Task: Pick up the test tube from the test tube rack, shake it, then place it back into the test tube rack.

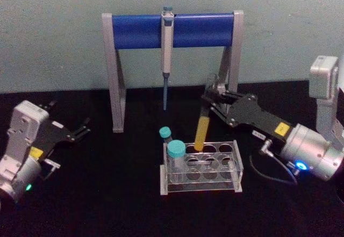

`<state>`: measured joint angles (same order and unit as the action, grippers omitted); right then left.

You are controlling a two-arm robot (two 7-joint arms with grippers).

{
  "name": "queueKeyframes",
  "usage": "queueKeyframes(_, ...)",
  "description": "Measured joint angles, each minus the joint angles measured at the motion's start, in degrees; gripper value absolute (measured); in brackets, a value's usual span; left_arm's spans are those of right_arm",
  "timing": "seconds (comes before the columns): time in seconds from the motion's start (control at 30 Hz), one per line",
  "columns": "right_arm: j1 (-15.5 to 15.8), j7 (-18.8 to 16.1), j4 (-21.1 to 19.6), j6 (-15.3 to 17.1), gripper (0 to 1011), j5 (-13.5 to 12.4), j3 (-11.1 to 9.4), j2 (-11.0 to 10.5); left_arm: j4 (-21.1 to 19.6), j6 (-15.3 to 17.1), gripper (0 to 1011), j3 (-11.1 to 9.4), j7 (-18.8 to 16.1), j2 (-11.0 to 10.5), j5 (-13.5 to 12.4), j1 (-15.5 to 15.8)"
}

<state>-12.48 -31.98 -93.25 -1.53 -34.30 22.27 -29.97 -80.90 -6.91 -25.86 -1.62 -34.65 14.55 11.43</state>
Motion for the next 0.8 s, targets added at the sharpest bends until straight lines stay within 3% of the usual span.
queueKeyframes(0.37,-5.13,0.64,6.12,-1.04,234,1.11,0.87,2.6,0.0,0.0,1001,0.0,0.0,0.0,0.0,0.0)
queueKeyframes(0.8,-5.38,1.17,6.78,-0.92,234,1.16,0.19,2.67,0.0,0.0,1001,0.0,0.0,0.0,0.0,0.0)
